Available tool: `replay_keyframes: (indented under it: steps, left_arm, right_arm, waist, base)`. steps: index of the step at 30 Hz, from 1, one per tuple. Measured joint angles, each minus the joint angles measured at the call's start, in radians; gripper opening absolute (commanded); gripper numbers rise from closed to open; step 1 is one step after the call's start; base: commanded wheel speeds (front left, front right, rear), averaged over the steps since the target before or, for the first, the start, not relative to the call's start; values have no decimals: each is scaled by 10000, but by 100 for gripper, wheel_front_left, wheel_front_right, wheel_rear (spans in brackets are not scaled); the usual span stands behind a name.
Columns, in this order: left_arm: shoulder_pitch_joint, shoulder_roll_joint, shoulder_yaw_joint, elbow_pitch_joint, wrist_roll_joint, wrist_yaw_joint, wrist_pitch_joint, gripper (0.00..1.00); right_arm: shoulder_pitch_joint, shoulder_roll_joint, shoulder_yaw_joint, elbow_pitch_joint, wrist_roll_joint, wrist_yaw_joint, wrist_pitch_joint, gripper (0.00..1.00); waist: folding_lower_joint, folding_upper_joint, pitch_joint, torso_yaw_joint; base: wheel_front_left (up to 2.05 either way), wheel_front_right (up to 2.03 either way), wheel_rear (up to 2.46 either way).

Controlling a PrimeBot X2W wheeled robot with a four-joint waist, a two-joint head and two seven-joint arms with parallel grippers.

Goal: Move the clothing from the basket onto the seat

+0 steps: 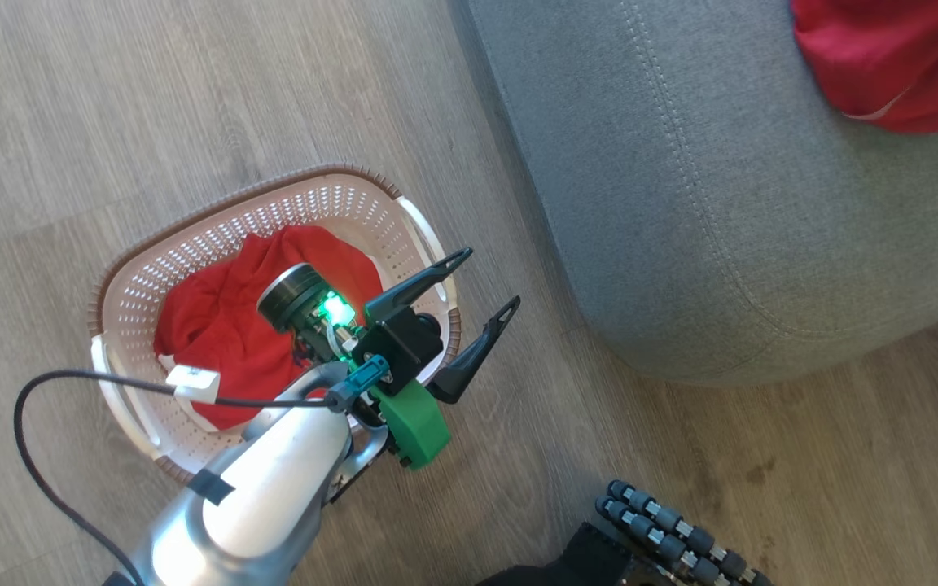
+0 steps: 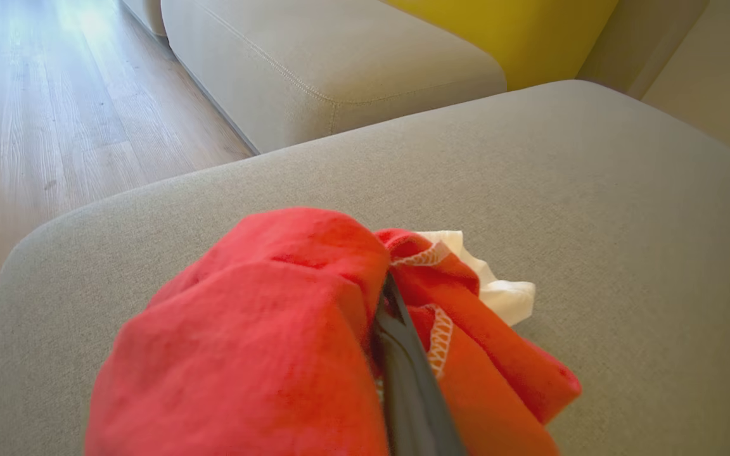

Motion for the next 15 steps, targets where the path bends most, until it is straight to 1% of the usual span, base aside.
replay_keyframes:
  steps: [3,4,5,6,7,10,15]
  left_arm:
    - [-19,0,6,2,0,0,0,100]
    - [-36,-2,23,2,0,0,0,100]
    - [-60,-2,38,2,0,0,0,100]
    - [-99,-6,54,4,0,0,0,100]
    - [-138,-12,71,2,0,0,0,100]
    - [-146,-25,102,10,0,0,0,100]
    - [-111,-238,35,92,0,0,0,100]
  right_arm:
    - [0,25,56,134,6,0,238,0]
    - [0,13,75,151,17,0,286,9]
    - [0,-12,105,159,17,0,311,43]
    - [-1,-31,148,163,23,0,303,82]
    - [-7,-29,100,167,125,0,286,100]
    - [-68,-19,8,213,372,0,291,100]
    - [-128,-86,320,247,451,0,428,100]
  waist:
    - [0,0,34,54]
    - [0,0,37,72]
    - [0,0,31,90]
    - [0,0,21,106]
    - [0,0,3,115]
    - [0,0,-113,97]
    - [0,0,-530,65]
  base:
    - [0,0,0]
    - [0,0,0]
    - [0,0,0]
    - [0,0,0]
    - [0,0,0]
    - [0,0,0]
    - [0,0,0]
